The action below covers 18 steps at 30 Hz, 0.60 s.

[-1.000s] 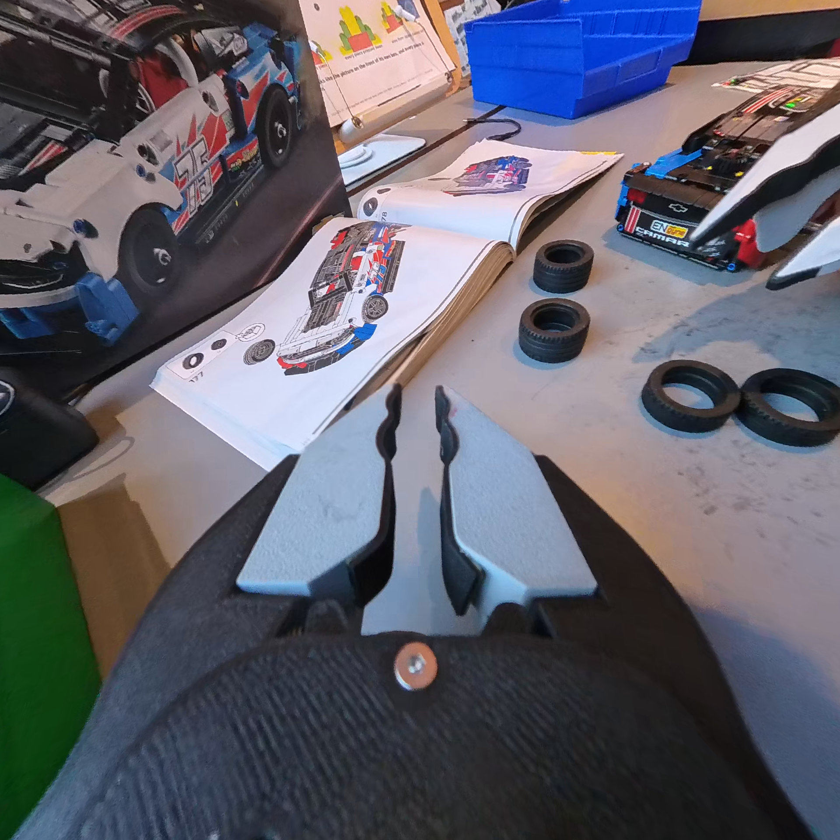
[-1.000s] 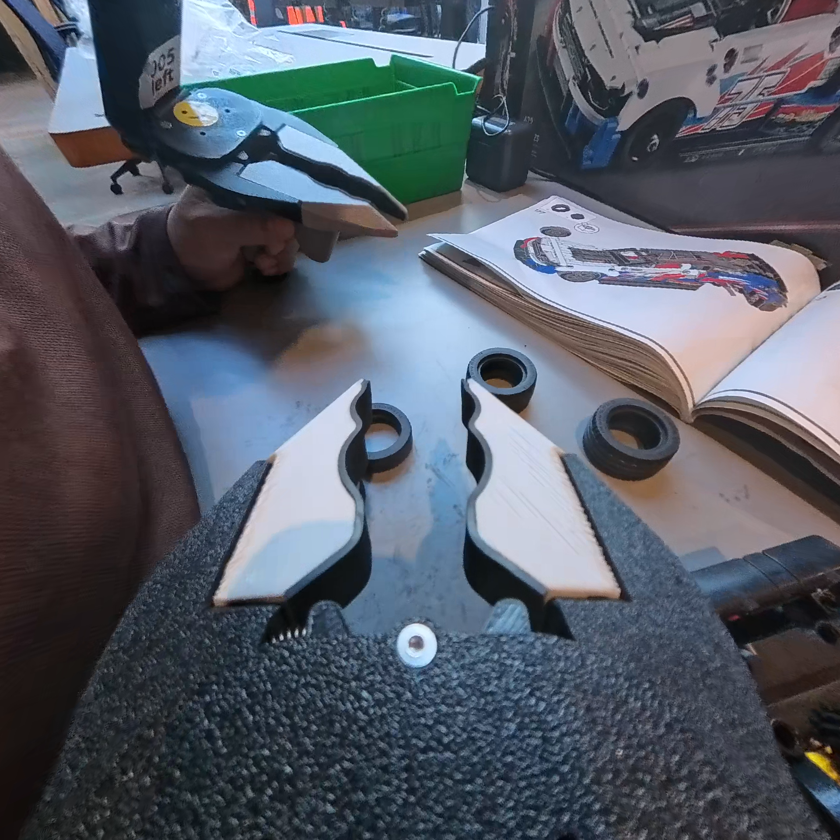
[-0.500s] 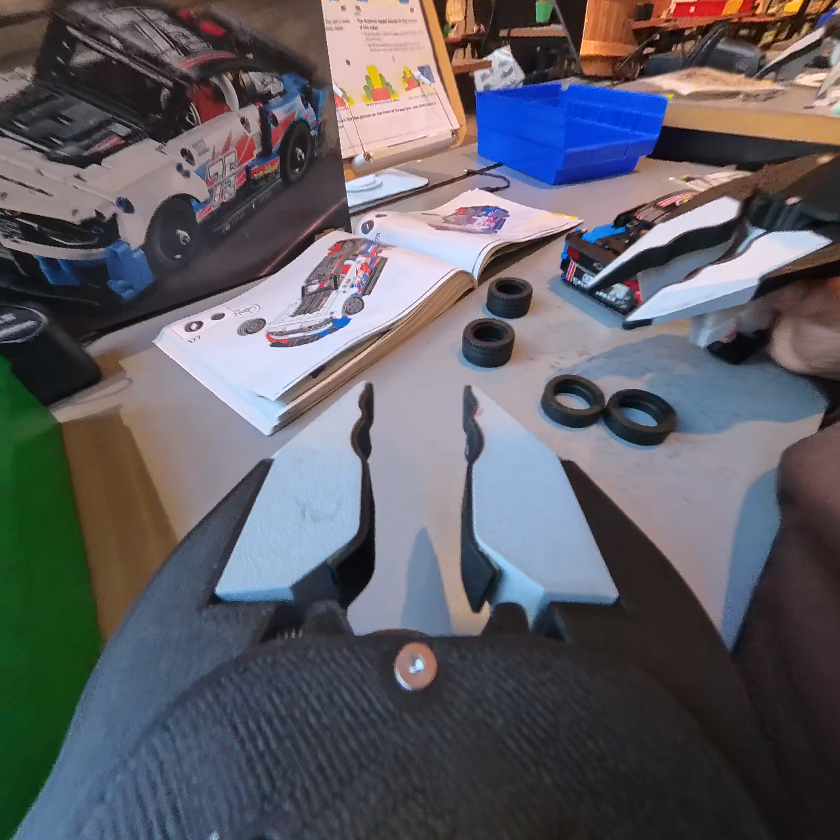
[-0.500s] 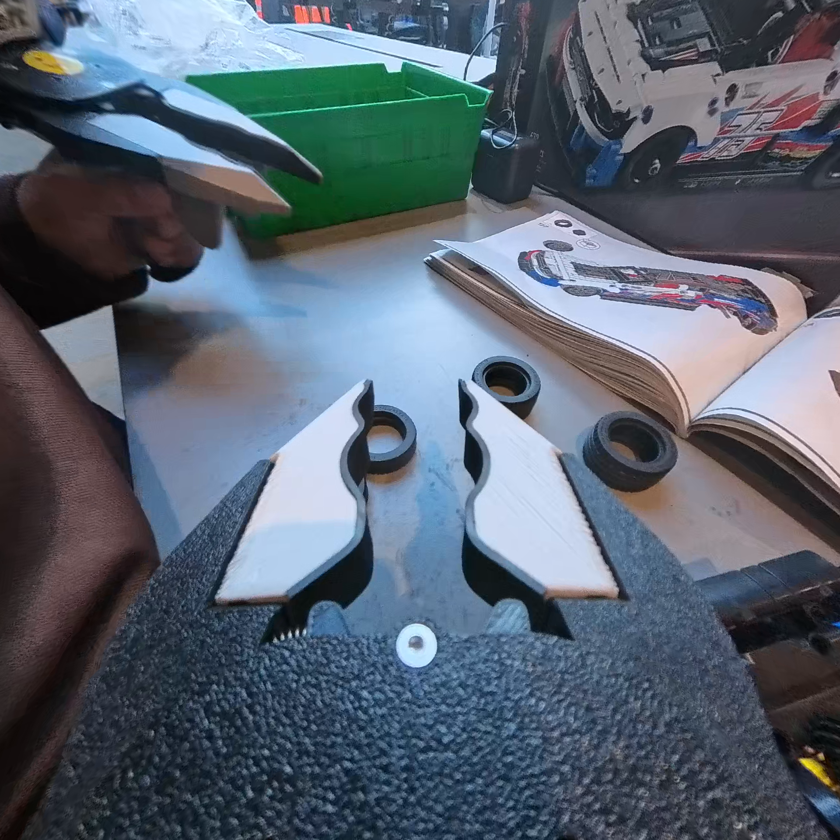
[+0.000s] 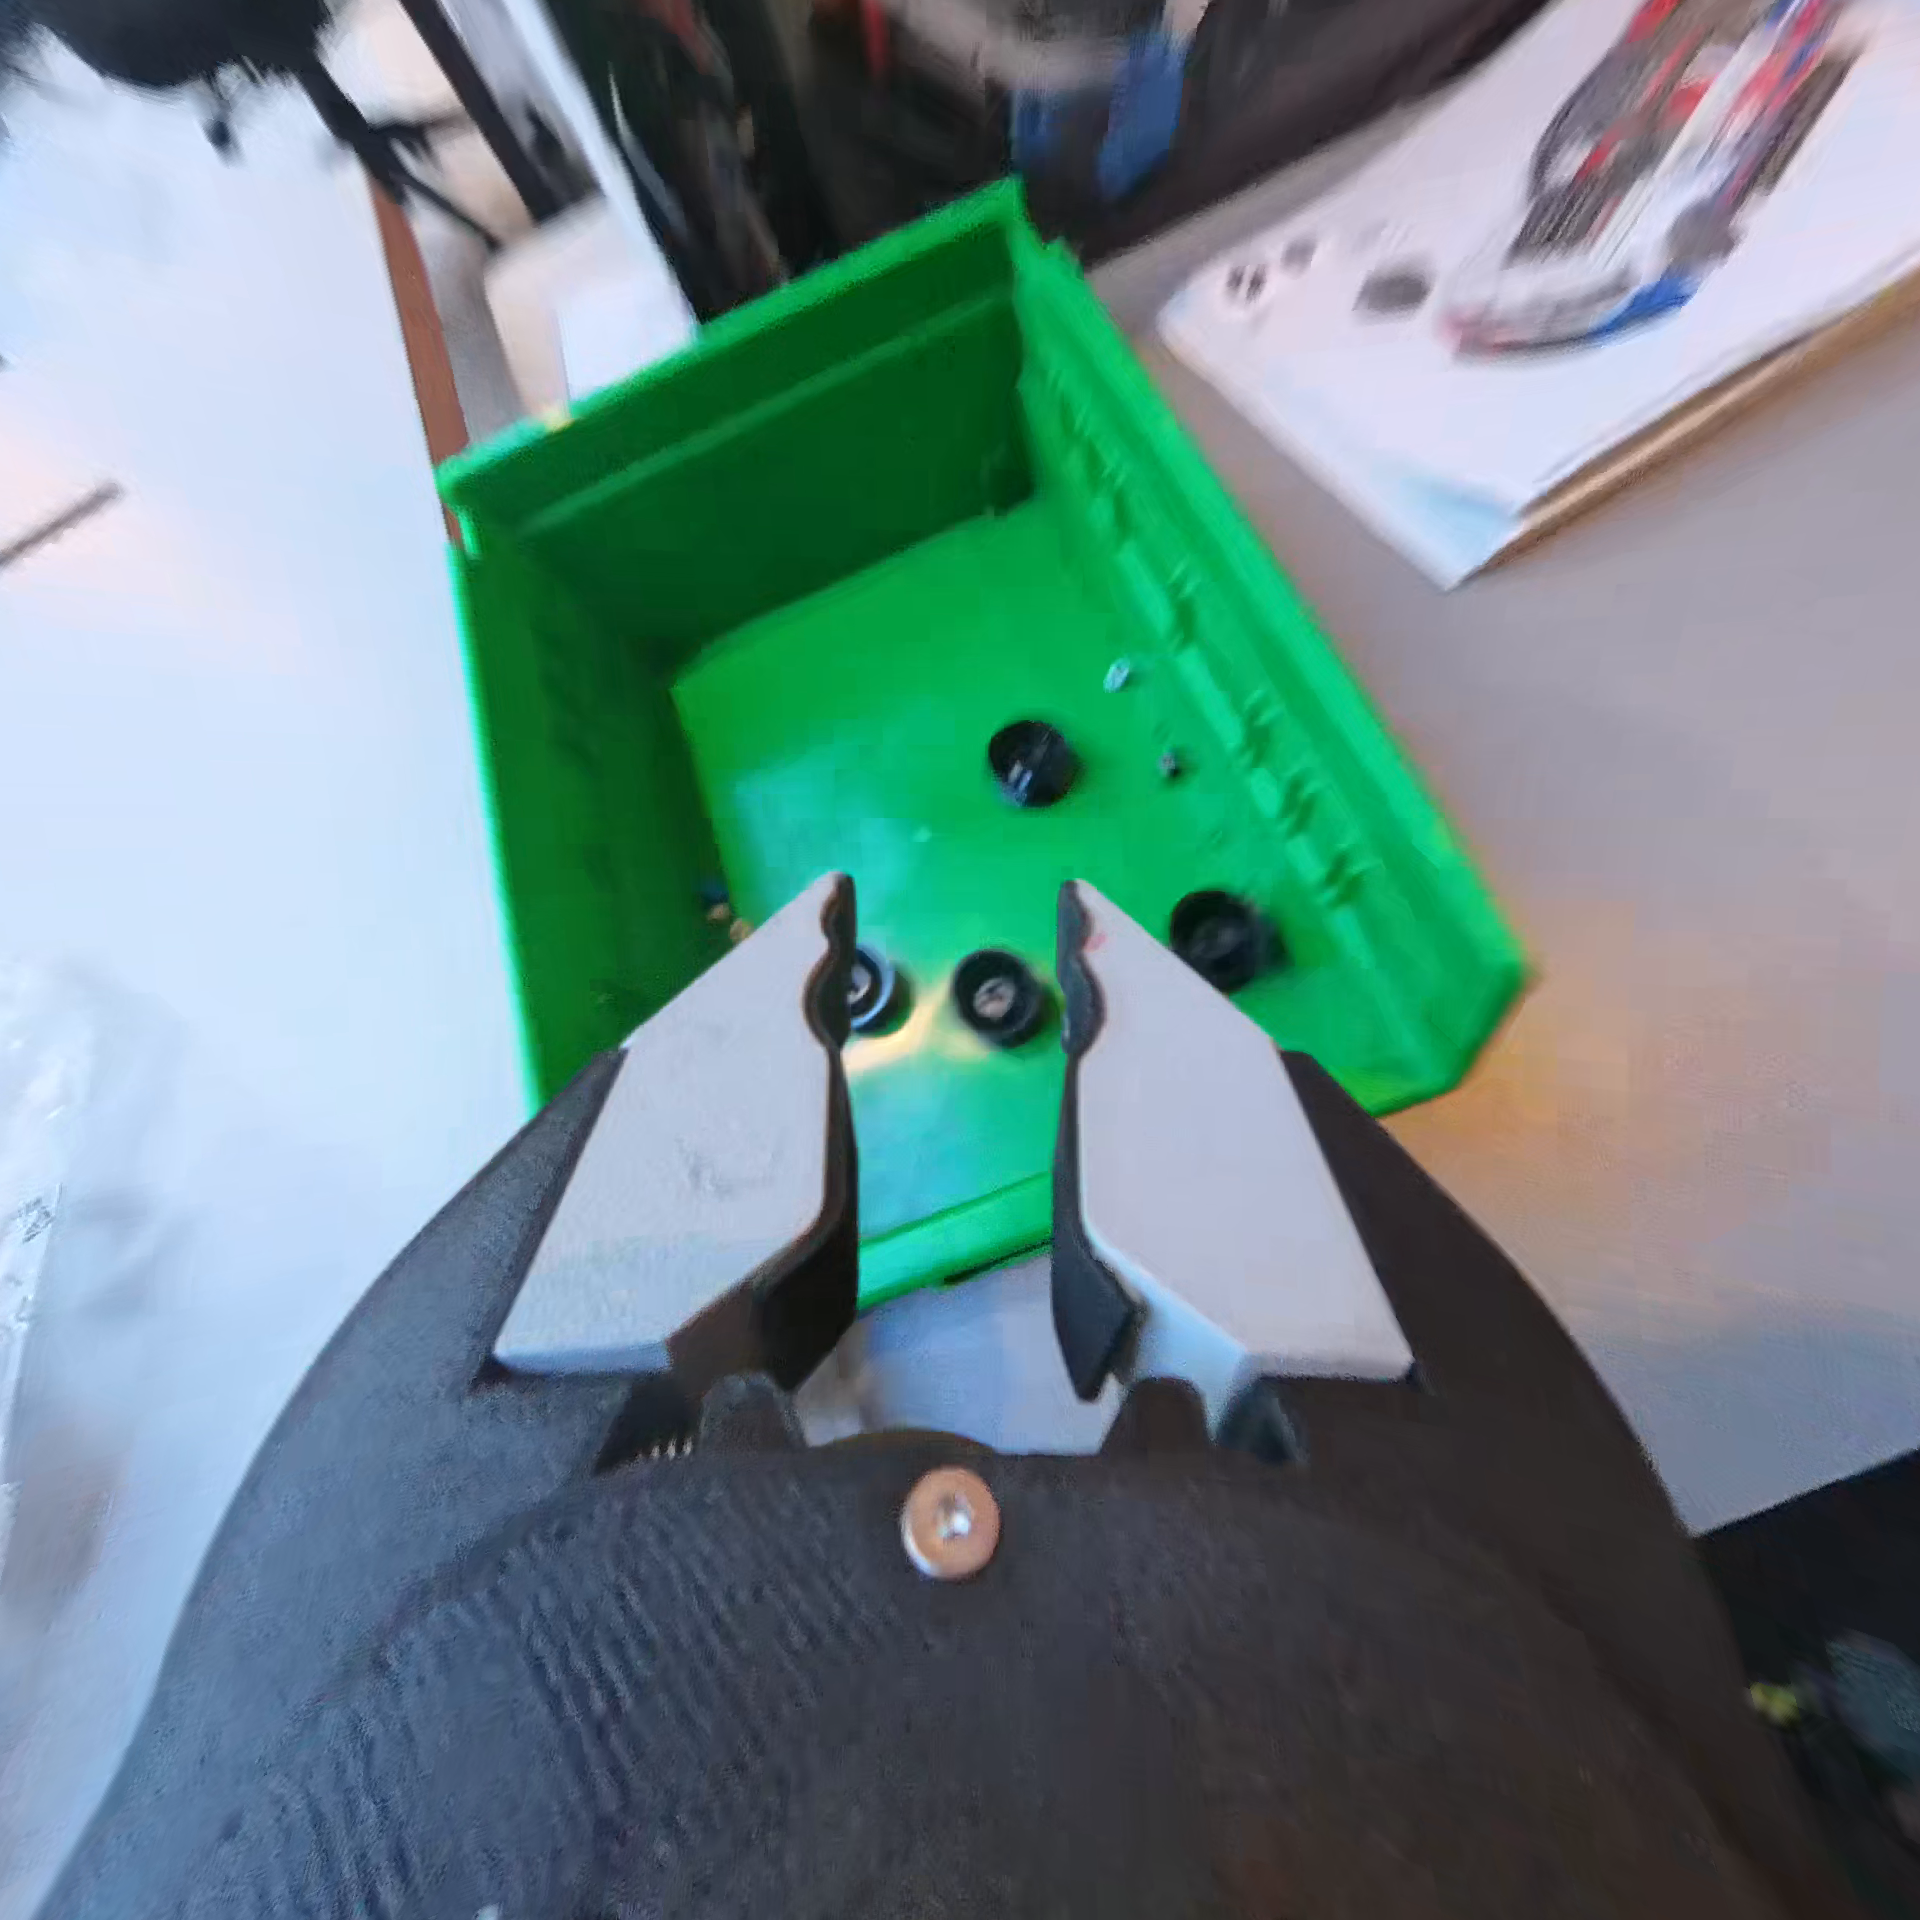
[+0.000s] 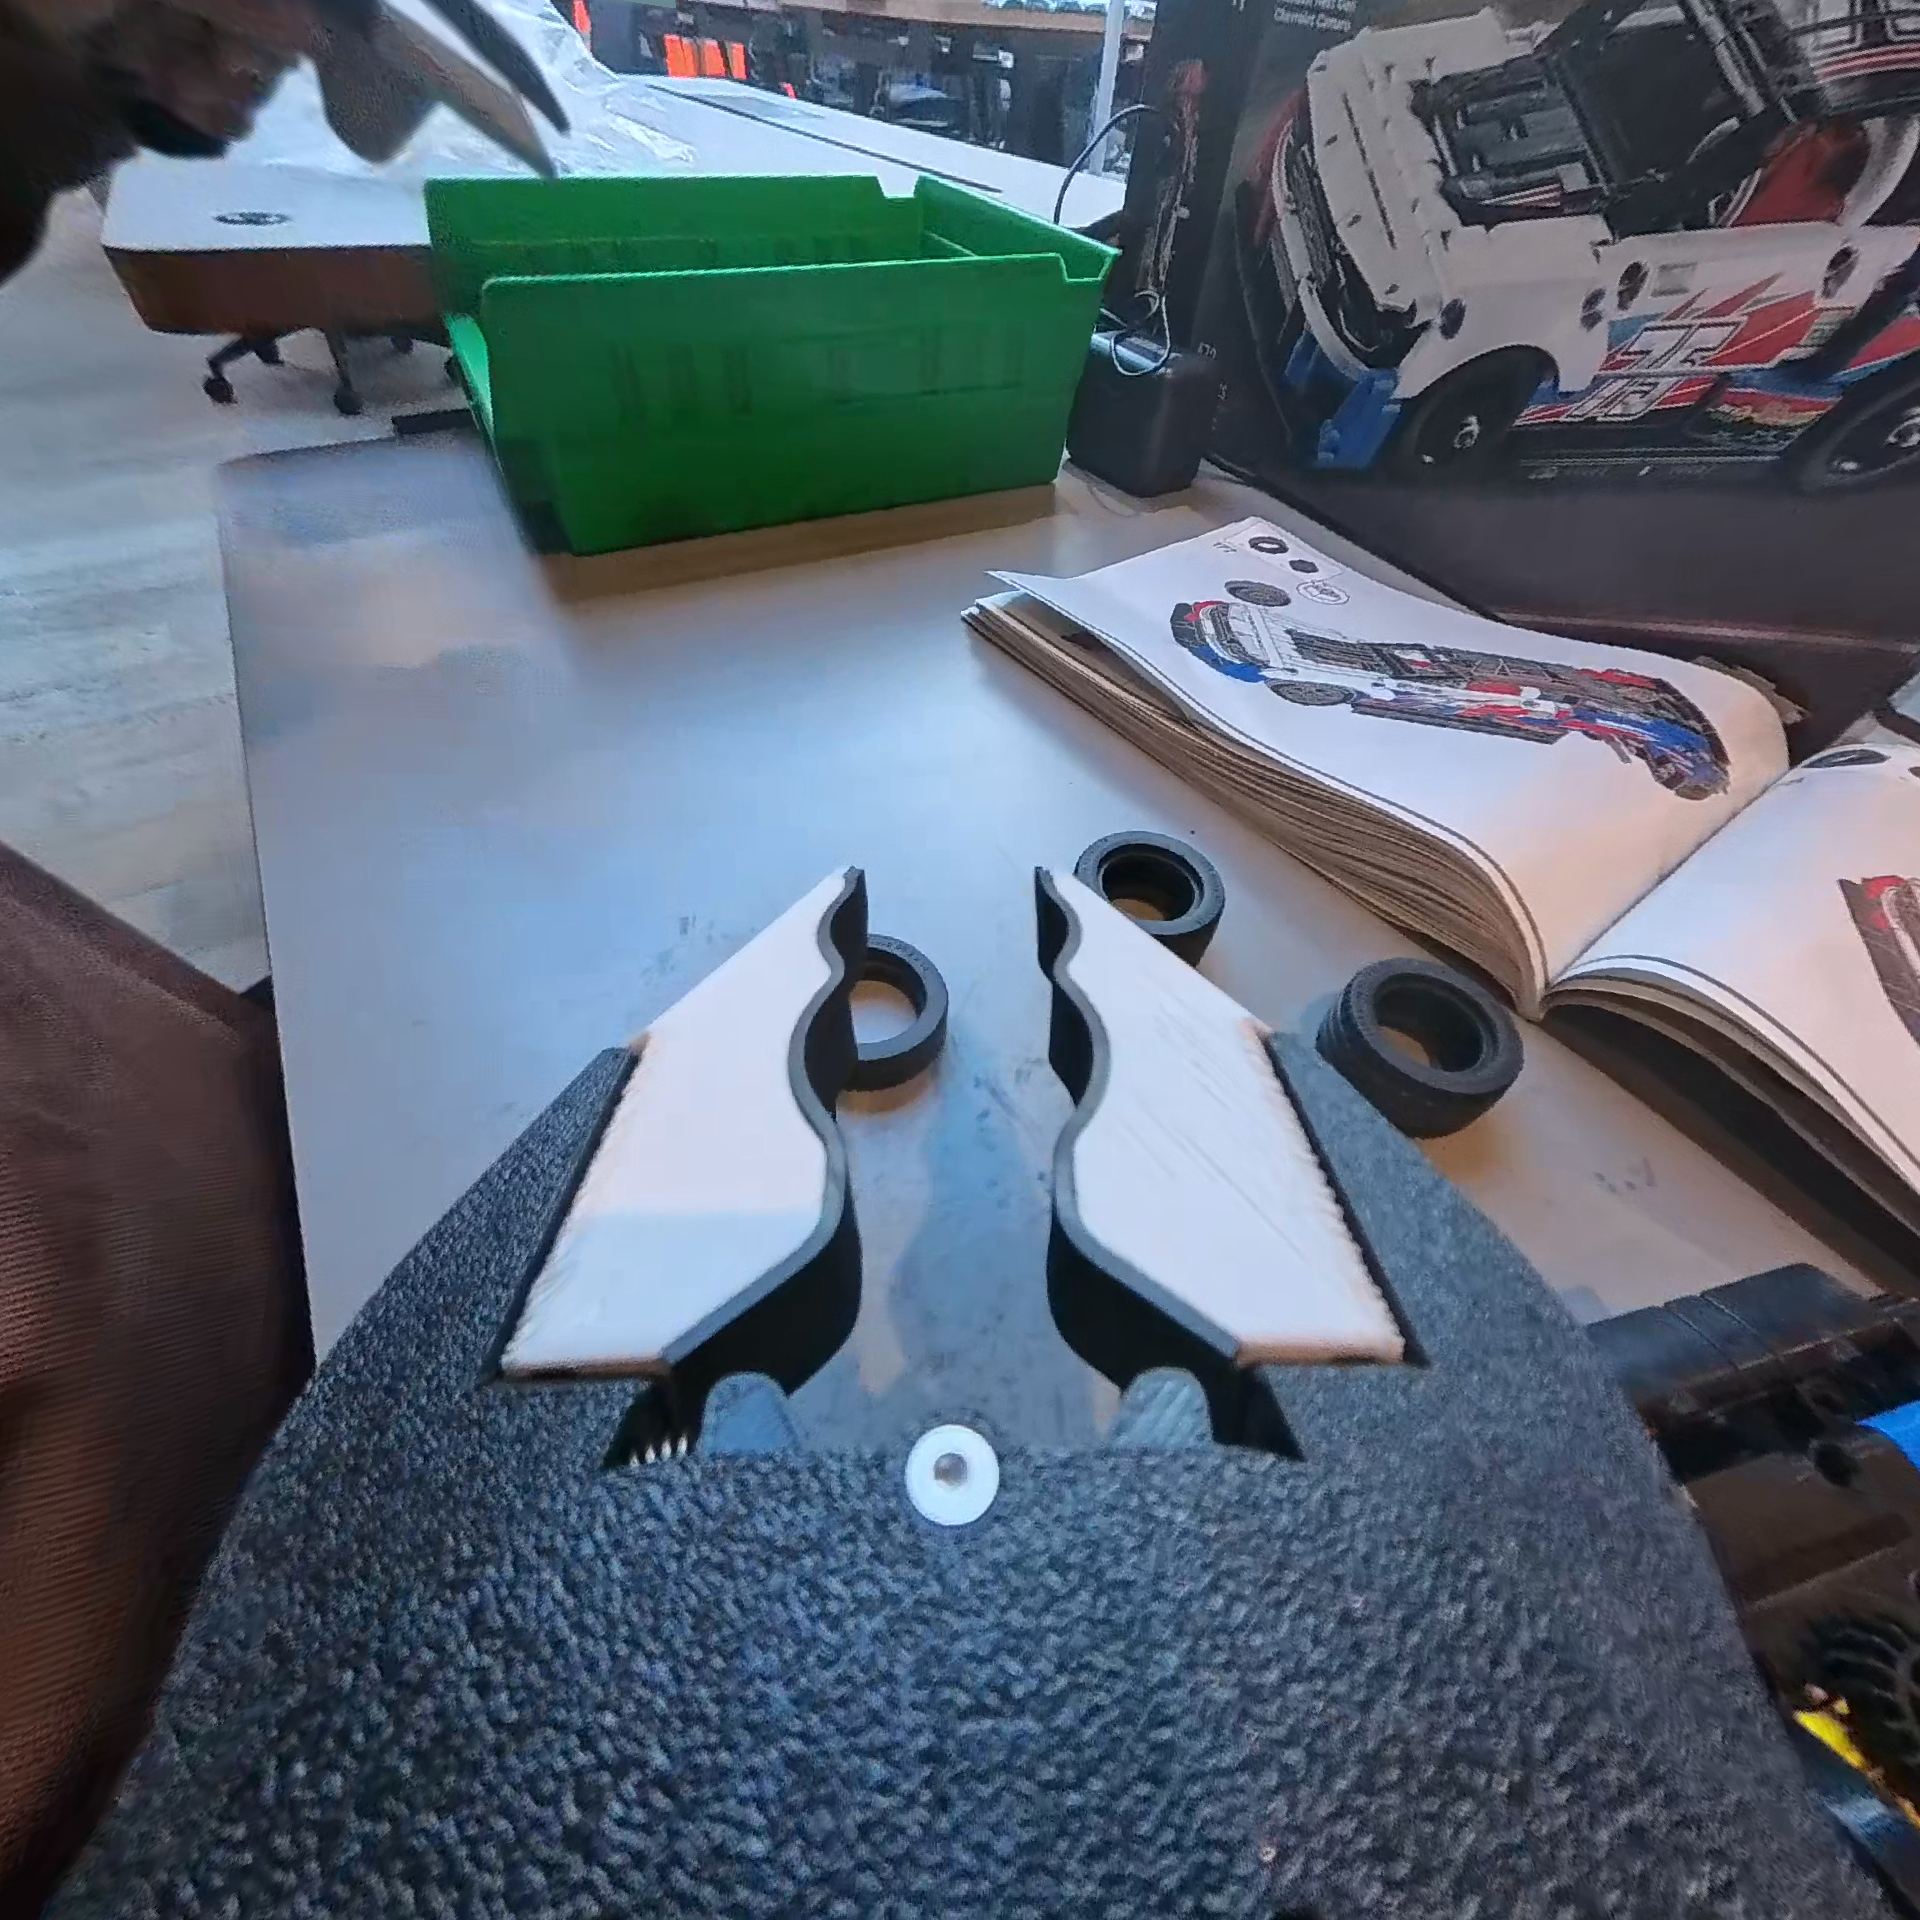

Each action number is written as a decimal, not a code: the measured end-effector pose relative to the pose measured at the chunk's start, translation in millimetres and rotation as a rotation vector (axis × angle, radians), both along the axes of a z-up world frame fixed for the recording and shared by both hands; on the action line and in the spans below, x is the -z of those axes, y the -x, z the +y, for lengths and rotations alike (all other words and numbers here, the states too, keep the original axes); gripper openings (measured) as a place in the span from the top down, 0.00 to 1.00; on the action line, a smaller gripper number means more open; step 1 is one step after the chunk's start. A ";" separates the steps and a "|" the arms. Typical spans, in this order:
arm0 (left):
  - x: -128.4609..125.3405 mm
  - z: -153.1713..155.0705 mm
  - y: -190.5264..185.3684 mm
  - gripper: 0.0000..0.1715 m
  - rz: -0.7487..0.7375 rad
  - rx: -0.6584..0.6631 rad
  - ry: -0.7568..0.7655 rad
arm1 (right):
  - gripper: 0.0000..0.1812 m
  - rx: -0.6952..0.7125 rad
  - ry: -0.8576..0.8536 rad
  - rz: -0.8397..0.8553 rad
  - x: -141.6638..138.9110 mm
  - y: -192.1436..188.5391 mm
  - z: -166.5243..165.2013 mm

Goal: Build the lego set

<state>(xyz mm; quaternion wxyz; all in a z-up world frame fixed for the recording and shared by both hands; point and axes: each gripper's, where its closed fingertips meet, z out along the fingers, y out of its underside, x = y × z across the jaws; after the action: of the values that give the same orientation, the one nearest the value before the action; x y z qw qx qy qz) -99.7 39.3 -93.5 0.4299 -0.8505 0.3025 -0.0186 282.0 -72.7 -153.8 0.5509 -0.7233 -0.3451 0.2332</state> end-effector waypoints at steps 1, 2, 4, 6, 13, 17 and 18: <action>12.0 7.0 14.3 0.80 0.039 0.004 0.073 | 0.83 0.004 0.001 0.003 -0.2 -0.8 0.4; 23.2 13.0 27.5 0.81 0.066 -0.010 0.147 | 0.83 0.010 0.000 0.004 -0.4 -1.6 0.8; 40.7 17.8 31.6 0.79 0.048 0.018 0.291 | 0.83 0.025 -0.005 0.002 -0.6 -3.4 1.7; 53.1 25.6 26.8 0.79 0.065 0.059 0.365 | 0.83 0.036 -0.008 -0.006 -0.1 -4.1 2.8; 79.7 53.8 -23.0 0.74 0.136 0.270 0.483 | 0.83 0.041 0.016 -0.046 7.3 -2.2 5.5; 106.4 70.0 -37.0 0.70 0.247 0.314 0.503 | 0.83 0.048 0.011 -0.057 8.1 -2.4 5.9; 112.1 73.9 -39.9 0.67 0.259 0.315 0.506 | 0.83 0.051 0.010 -0.057 8.0 -2.7 6.2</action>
<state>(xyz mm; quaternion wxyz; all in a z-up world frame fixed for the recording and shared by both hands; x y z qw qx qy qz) -59.8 113.2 -205.5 0.1547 -0.8684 0.4683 -0.0510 284.7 -66.5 -161.8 0.5431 -0.7408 -0.3409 0.2003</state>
